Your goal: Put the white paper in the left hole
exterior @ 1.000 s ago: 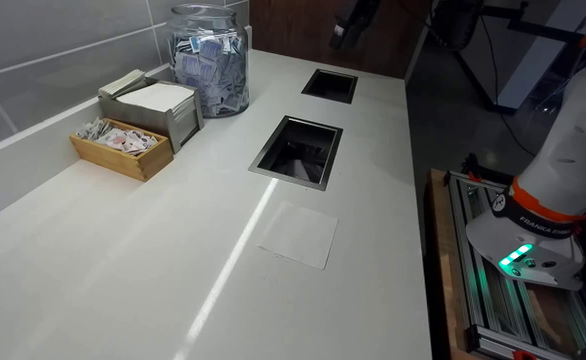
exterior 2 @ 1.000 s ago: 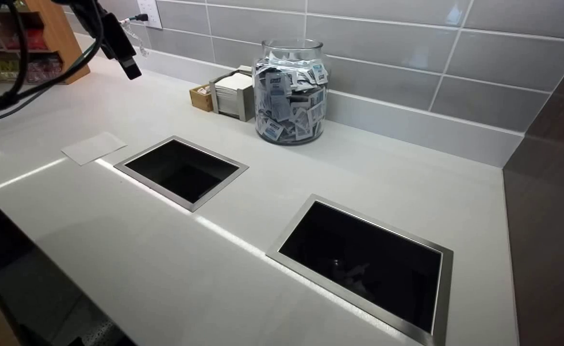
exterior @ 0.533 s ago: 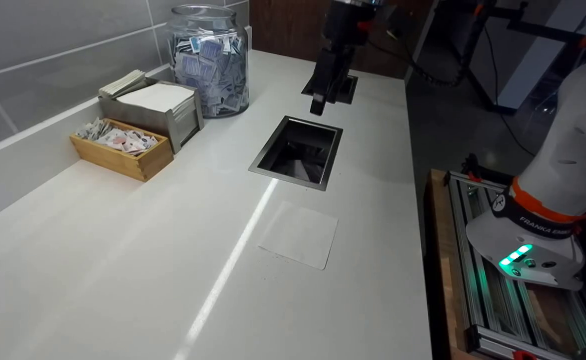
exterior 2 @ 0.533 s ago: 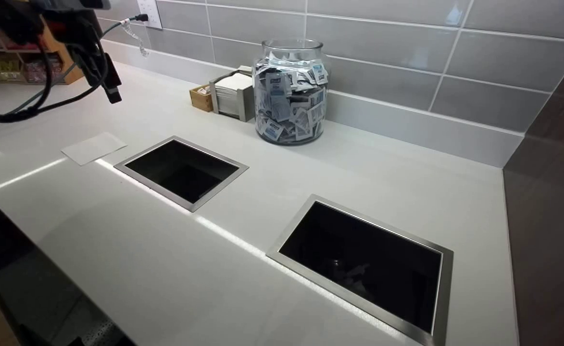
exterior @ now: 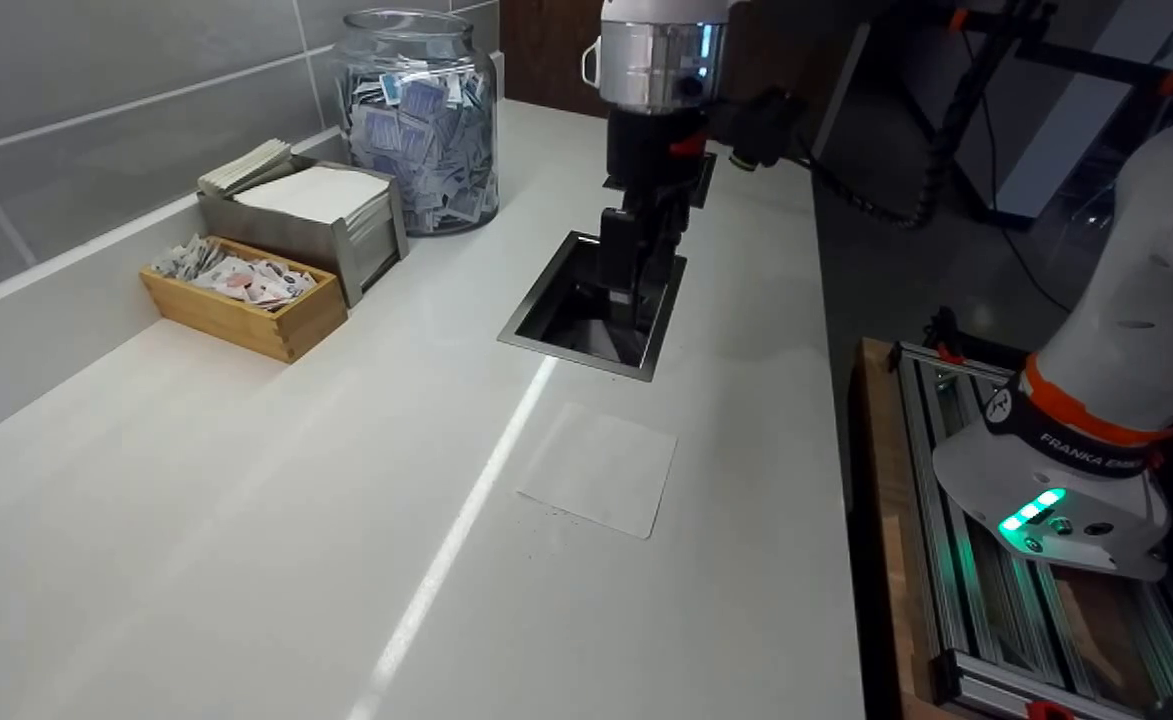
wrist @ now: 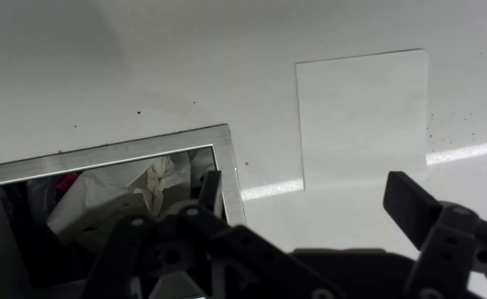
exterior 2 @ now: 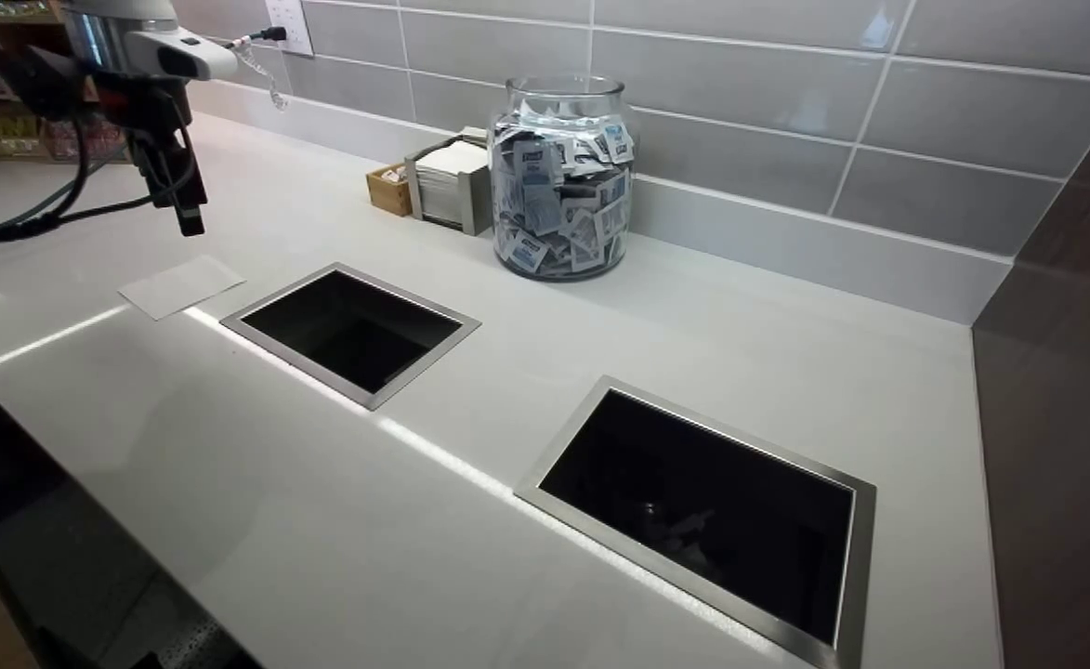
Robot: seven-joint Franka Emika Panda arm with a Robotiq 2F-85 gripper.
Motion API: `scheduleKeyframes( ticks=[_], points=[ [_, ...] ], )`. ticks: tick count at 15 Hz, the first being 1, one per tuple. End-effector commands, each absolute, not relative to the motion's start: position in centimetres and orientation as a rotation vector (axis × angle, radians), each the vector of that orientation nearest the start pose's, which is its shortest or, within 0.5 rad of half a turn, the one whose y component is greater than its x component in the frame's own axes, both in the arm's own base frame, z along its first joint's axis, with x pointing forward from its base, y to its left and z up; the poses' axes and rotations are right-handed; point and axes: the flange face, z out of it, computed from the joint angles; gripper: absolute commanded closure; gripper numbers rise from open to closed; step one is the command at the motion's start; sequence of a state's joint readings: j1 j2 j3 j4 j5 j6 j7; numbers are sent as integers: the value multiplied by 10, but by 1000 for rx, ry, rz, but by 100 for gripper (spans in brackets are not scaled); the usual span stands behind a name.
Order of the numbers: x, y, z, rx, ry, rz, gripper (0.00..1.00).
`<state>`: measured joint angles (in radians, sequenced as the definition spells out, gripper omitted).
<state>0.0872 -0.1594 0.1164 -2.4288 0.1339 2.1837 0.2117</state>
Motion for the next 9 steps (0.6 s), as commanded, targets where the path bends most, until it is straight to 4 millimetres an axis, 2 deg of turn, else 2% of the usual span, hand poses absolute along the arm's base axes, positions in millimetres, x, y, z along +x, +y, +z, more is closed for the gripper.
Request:
scheduleKeyframes(
  ticks=[1, 2, 9],
  points=[
    [448, 97, 360, -3066, 142, 160, 0],
    [449, 97, 360, -3066, 143, 159, 0],
    [443, 154, 321, -3060, 3, 103, 0]
  ],
)
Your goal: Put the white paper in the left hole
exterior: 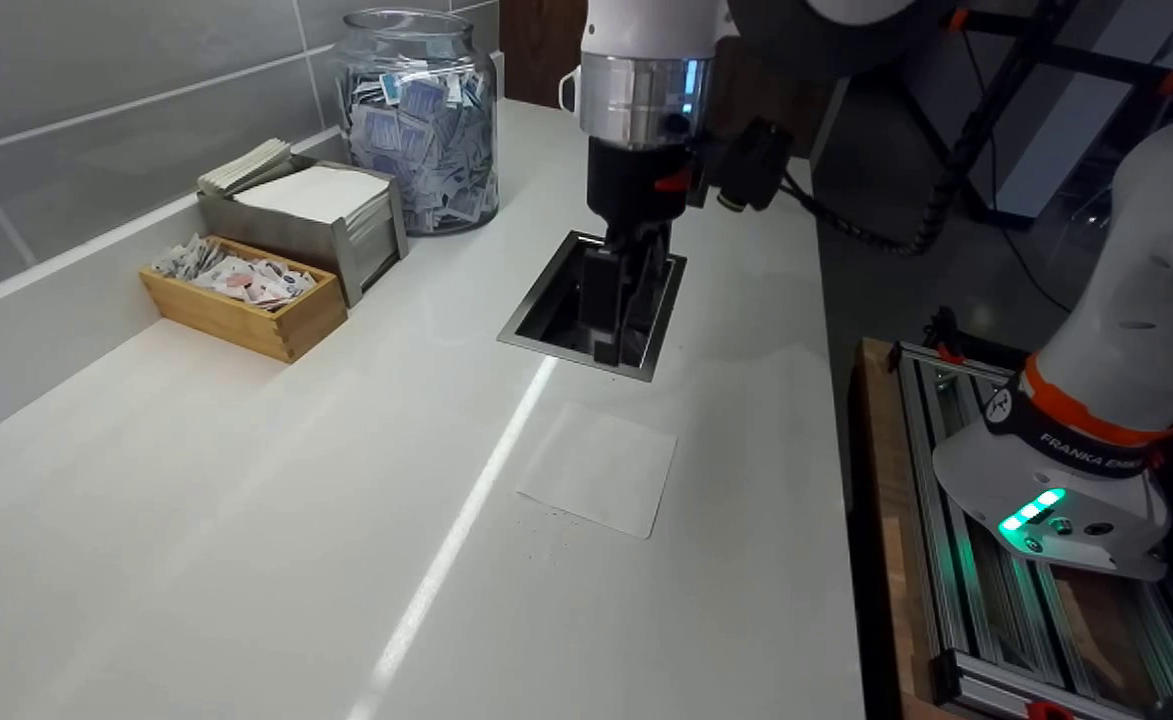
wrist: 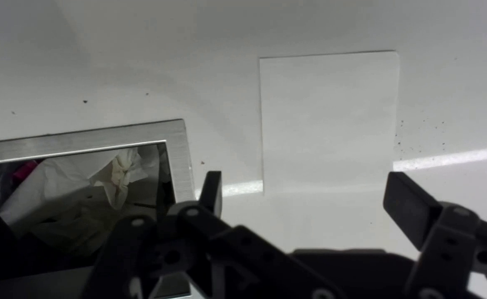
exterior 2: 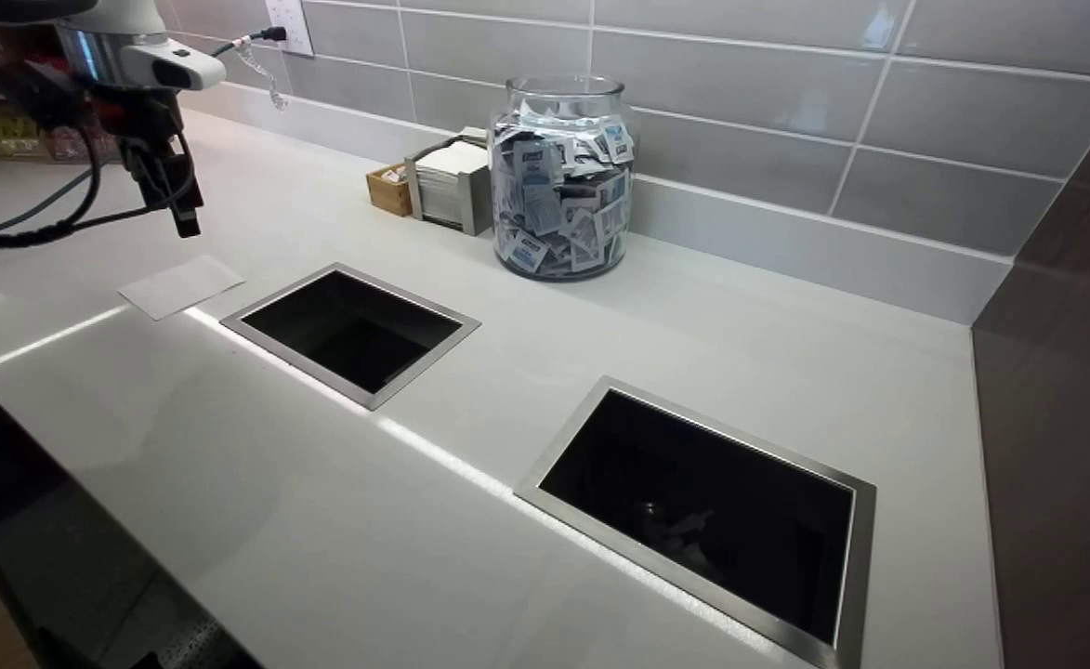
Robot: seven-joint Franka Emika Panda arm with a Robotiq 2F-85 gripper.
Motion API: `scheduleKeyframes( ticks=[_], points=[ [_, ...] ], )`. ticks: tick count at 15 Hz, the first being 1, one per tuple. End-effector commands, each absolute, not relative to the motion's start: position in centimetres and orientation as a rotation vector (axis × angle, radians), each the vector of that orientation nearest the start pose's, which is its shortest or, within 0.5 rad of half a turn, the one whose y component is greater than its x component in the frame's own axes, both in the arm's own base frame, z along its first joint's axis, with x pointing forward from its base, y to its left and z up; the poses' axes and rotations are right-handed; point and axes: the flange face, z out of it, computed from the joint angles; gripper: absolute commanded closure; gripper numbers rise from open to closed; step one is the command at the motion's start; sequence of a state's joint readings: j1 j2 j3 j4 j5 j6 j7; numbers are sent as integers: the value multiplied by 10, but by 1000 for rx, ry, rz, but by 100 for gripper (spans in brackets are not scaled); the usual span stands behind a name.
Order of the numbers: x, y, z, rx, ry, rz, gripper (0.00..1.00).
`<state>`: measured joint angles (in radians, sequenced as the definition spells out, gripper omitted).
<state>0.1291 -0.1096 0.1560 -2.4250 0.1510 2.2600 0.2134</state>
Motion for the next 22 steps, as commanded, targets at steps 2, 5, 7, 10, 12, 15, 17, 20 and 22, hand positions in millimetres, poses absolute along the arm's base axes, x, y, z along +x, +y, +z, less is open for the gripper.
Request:
scheduleKeyframes(
  ticks=[2, 5, 7, 10, 12, 15, 17, 20, 22],
  points=[
    [440, 163, 305, -3066, -32, 93, 0],
    [436, 171, 285, -3073, -67, 85, 0],
    [437, 174, 276, -3069, -88, 63, 0],
    [439, 176, 265, -3074, -95, 61, 0],
    [440, 176, 261, -3076, -108, 52, 0],
    [442, 179, 253, -3085, -148, 37, 0],
    [443, 181, 248, -3086, -170, 27, 0],
    [444, 185, 244, -3089, -192, 24, 0],
    [443, 186, 241, -3097, -205, 34, 0]
  ],
)
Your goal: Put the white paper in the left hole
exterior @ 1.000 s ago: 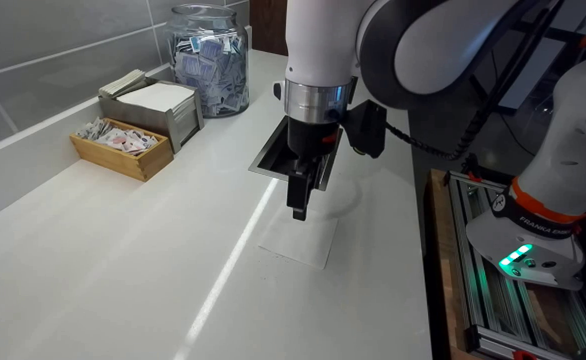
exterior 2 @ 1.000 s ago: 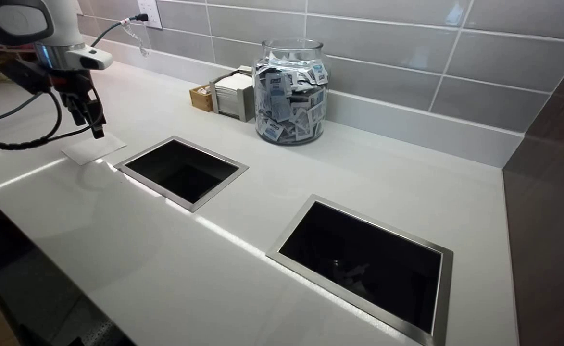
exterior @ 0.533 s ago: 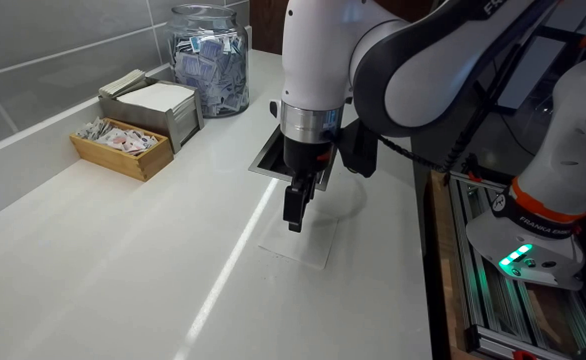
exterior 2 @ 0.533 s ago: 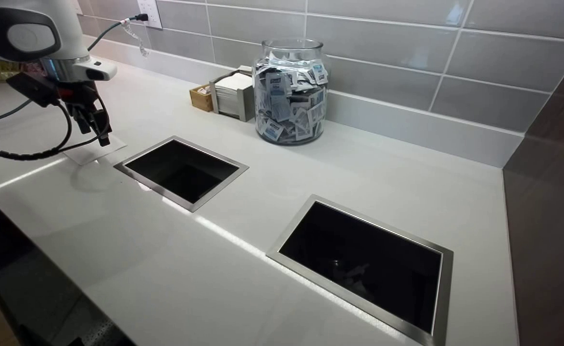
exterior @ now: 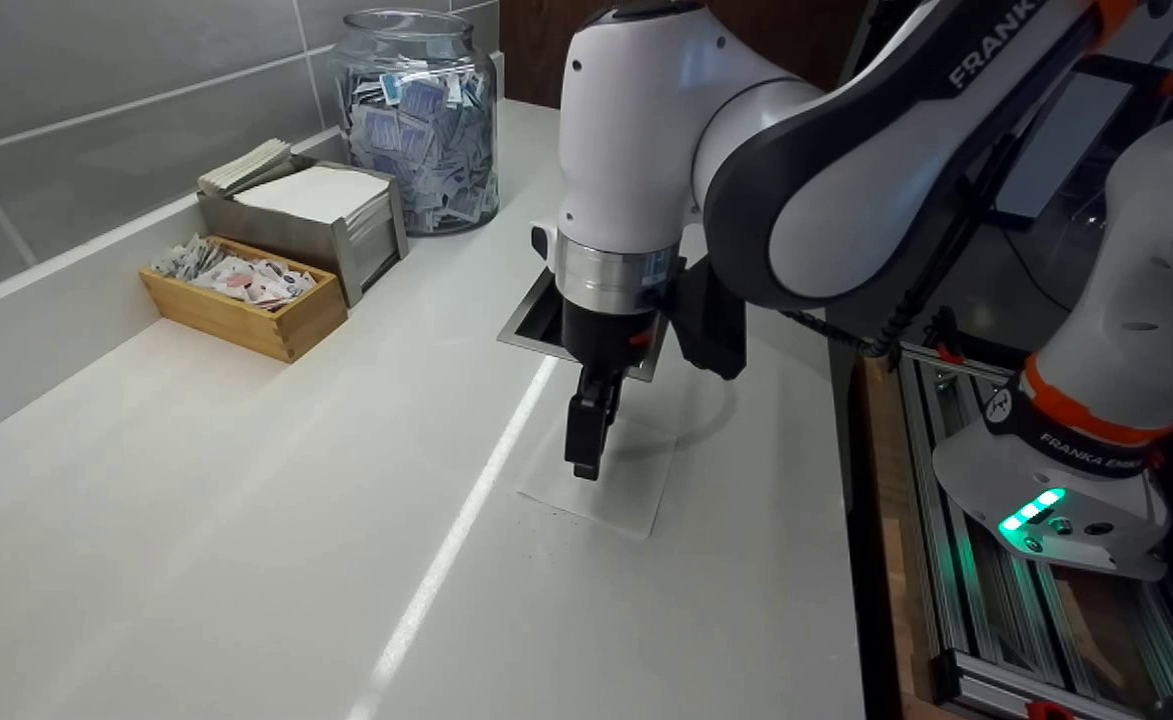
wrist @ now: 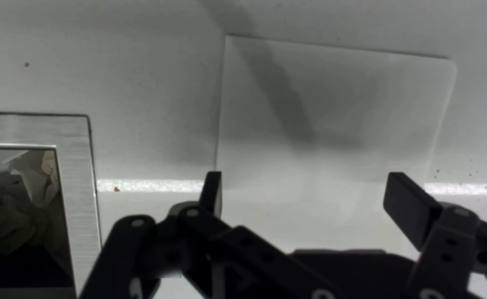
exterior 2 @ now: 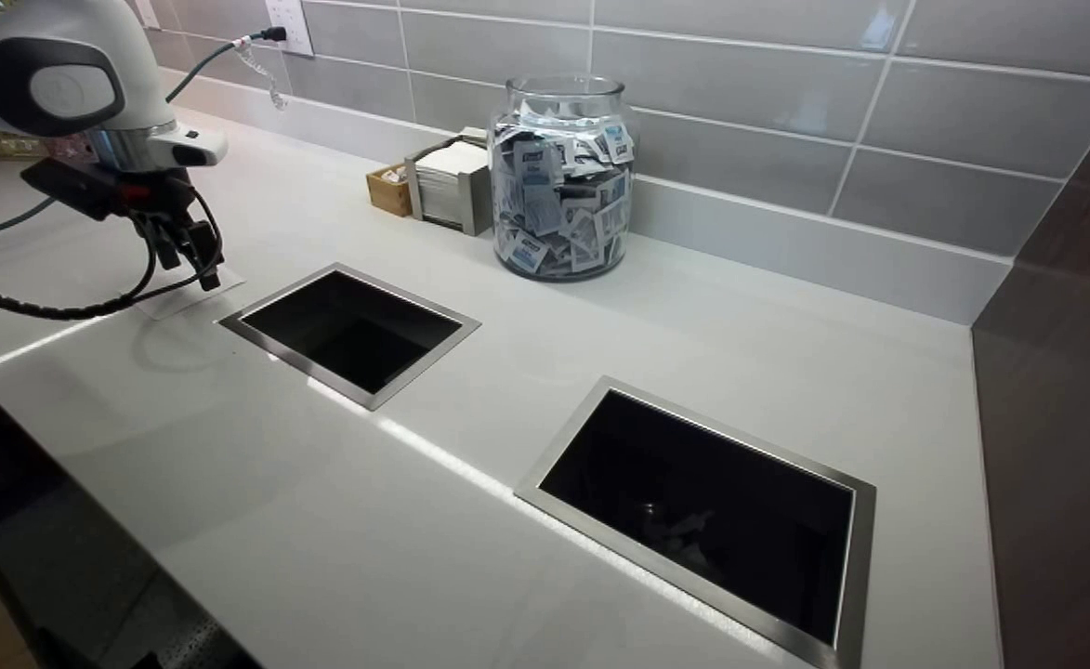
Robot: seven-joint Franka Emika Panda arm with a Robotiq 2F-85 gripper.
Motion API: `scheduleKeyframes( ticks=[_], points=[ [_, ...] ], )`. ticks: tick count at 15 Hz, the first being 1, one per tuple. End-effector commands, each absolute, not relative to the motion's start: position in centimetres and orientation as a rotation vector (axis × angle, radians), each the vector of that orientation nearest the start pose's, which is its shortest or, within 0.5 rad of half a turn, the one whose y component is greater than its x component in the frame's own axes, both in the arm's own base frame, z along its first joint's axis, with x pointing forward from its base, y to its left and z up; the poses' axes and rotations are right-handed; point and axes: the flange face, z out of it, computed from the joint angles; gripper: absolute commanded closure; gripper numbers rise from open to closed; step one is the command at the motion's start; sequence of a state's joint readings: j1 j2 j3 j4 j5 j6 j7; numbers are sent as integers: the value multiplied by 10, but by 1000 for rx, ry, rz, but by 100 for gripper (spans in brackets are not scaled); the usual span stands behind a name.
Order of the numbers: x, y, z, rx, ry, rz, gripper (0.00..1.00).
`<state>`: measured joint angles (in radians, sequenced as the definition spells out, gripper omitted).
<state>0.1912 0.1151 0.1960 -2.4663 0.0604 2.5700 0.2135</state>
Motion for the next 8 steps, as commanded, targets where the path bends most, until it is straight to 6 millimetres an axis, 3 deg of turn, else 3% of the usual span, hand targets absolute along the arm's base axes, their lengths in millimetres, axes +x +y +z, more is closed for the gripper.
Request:
scheduleKeyframes(
  ticks=[1, 5, 8],
  points=[
    [443, 186, 240, -3099, -212, 38, 0],
    [444, 187, 235, -3101, -230, 52, 0],
    [444, 187, 232, -3104, -237, 62, 26]
  ],
)
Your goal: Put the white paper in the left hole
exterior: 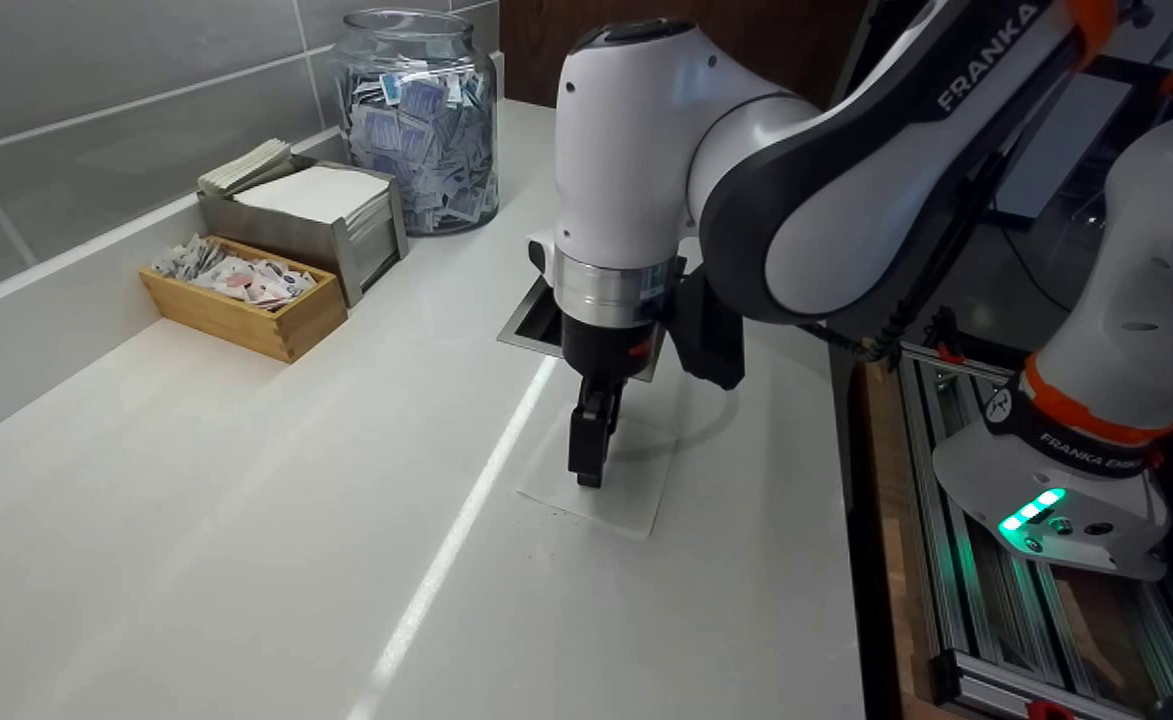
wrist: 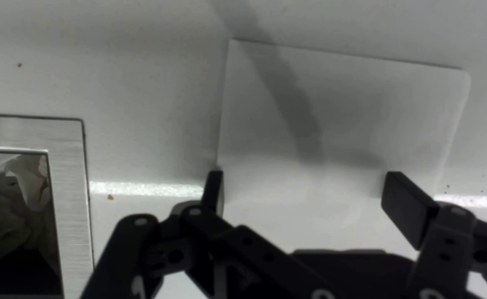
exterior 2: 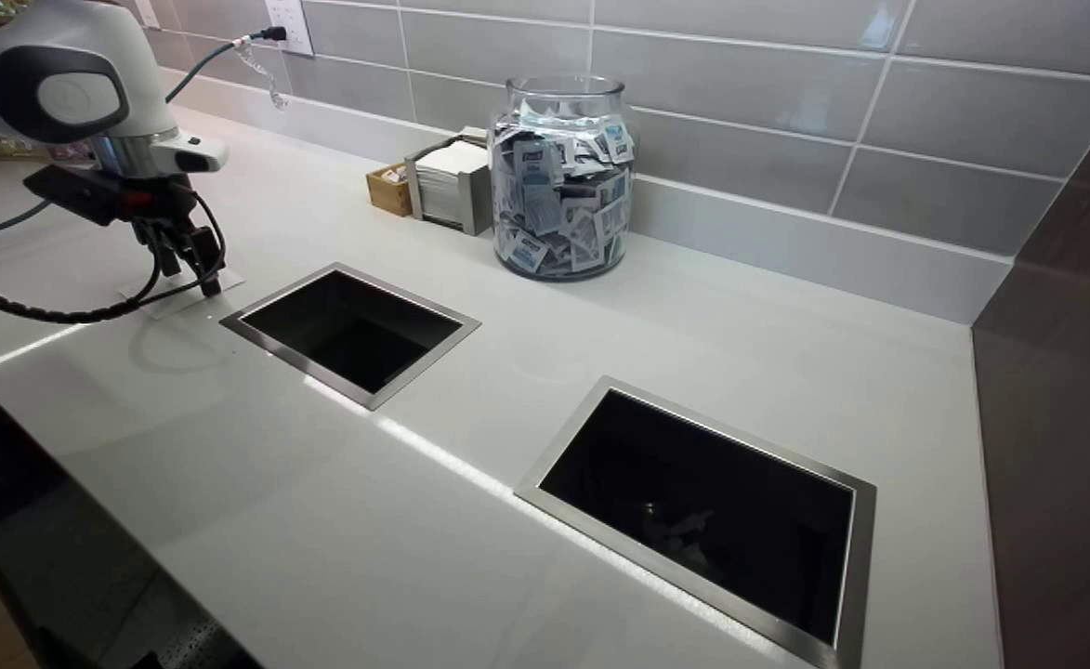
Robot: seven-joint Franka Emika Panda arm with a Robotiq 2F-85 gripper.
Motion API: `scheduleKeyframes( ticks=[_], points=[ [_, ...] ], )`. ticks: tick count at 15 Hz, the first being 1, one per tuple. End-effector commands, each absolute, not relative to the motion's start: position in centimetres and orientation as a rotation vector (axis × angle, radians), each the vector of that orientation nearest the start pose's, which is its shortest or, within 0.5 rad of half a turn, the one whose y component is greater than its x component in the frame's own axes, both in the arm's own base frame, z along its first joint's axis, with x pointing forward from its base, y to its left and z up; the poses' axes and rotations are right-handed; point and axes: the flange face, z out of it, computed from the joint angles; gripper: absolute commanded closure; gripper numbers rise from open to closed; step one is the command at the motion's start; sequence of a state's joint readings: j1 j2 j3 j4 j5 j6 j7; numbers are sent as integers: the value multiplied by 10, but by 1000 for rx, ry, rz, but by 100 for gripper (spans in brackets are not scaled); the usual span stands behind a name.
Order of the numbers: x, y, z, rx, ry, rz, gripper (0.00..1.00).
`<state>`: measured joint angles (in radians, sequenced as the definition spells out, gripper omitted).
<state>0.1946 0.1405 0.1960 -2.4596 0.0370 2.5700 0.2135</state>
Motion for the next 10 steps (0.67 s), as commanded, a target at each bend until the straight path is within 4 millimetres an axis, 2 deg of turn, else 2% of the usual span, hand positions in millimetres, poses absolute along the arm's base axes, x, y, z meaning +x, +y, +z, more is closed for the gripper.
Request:
scheduleKeyframes(
  ticks=[1, 9, 10],
  points=[
    [444, 187, 232, -3105, -240, 63, 35],
    [450, 191, 236, -3102, -252, 43, 96],
    [450, 191, 237, -3101, -253, 40, 99]
  ],
)
